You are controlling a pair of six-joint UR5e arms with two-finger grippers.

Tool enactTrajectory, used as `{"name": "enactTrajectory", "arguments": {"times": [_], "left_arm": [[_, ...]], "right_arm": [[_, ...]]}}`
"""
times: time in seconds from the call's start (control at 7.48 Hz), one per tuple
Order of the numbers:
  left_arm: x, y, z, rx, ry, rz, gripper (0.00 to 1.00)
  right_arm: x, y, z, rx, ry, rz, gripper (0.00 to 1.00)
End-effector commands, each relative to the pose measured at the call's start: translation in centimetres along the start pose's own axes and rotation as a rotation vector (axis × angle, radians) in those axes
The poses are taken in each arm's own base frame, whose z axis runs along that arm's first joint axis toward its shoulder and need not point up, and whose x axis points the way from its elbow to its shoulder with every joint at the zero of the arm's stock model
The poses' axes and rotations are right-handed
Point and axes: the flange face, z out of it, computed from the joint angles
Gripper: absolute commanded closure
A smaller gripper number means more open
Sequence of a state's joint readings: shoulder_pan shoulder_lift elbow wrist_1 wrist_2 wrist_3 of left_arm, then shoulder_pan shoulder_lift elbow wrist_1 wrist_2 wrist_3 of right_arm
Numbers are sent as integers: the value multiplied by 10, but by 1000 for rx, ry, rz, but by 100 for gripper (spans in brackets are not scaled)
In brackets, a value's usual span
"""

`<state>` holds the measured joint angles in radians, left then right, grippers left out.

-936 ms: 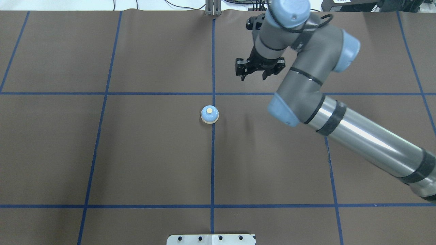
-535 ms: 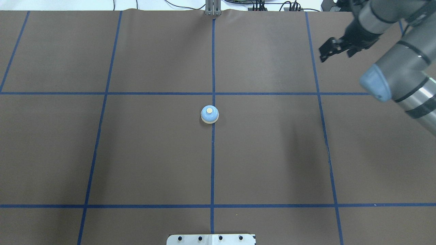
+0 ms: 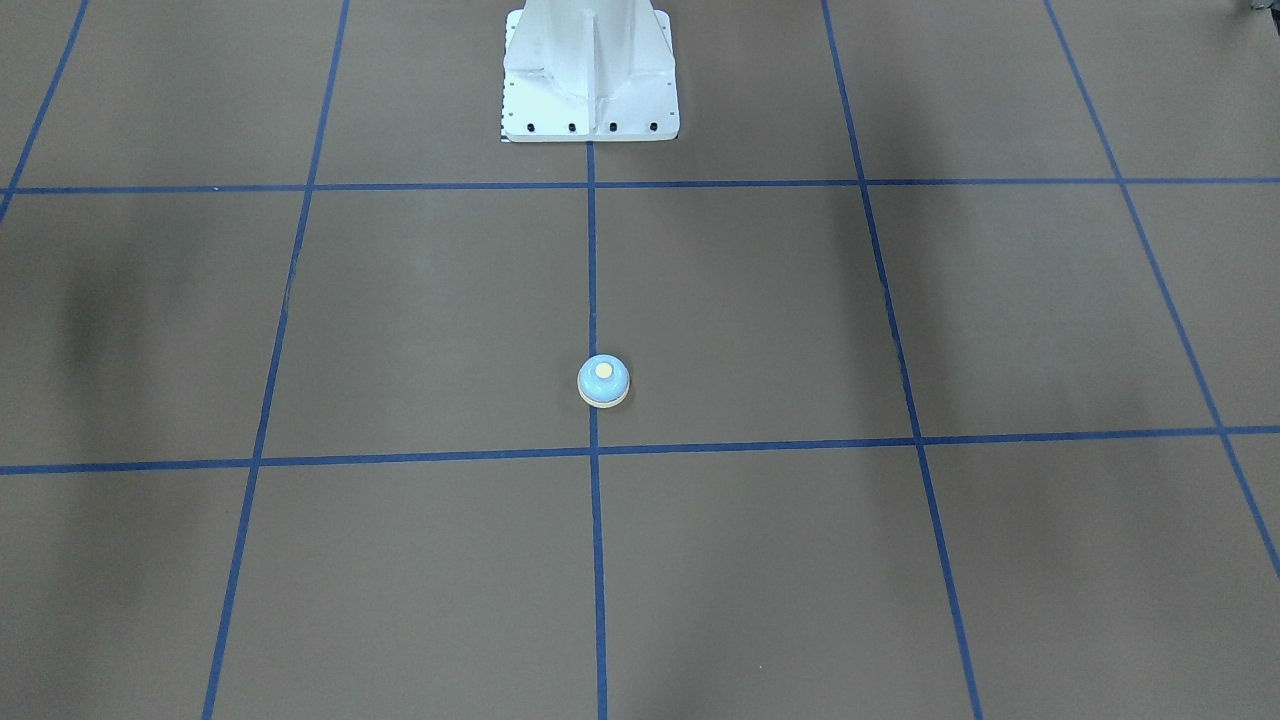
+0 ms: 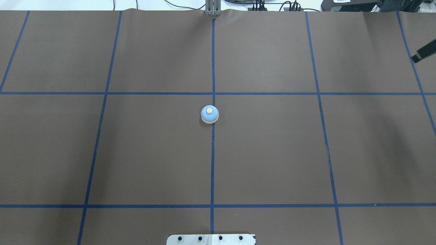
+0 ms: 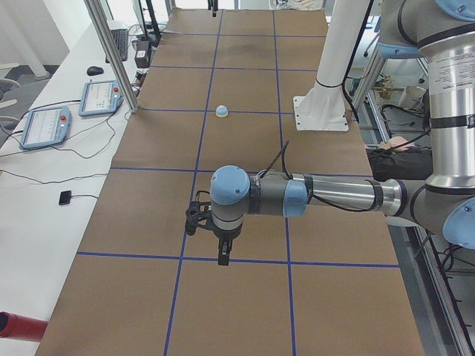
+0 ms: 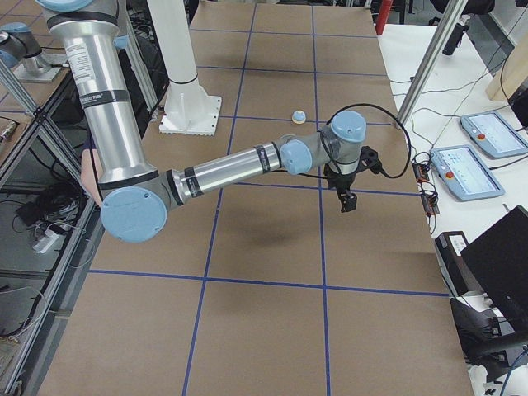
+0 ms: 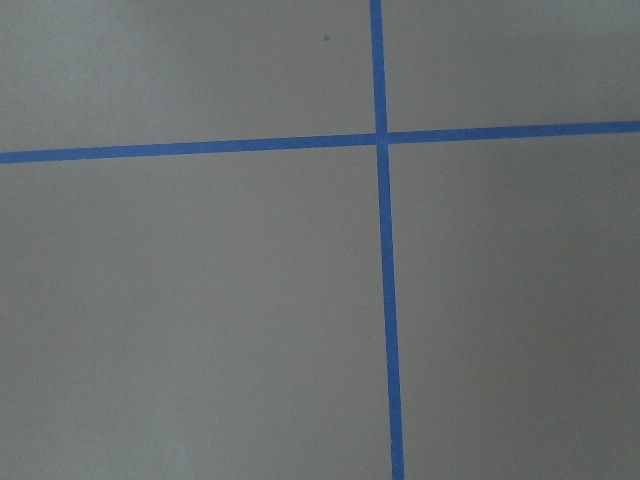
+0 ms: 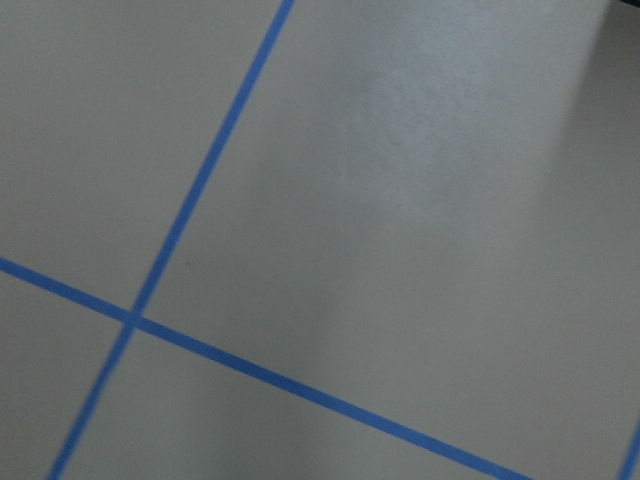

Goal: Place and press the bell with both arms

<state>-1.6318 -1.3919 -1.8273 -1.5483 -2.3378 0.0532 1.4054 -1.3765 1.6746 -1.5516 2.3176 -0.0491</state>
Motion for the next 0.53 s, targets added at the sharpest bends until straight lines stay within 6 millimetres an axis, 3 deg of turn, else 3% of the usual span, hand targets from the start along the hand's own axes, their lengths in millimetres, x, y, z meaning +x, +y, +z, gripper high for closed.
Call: {"name": "enactTrajectory", "arguments": {"times": [0.0, 0.13, 0.4], "left_arm": [[0, 1, 1, -2, 0, 0, 0], [0, 0, 1, -2, 0, -6, 0], [0, 1, 1, -3, 0, -5, 0]], "right_arm": [[83, 78, -33, 2, 7, 134, 0], [112, 113, -43, 6, 21, 216, 0], [113, 156, -43, -5, 37, 249, 0]]}}
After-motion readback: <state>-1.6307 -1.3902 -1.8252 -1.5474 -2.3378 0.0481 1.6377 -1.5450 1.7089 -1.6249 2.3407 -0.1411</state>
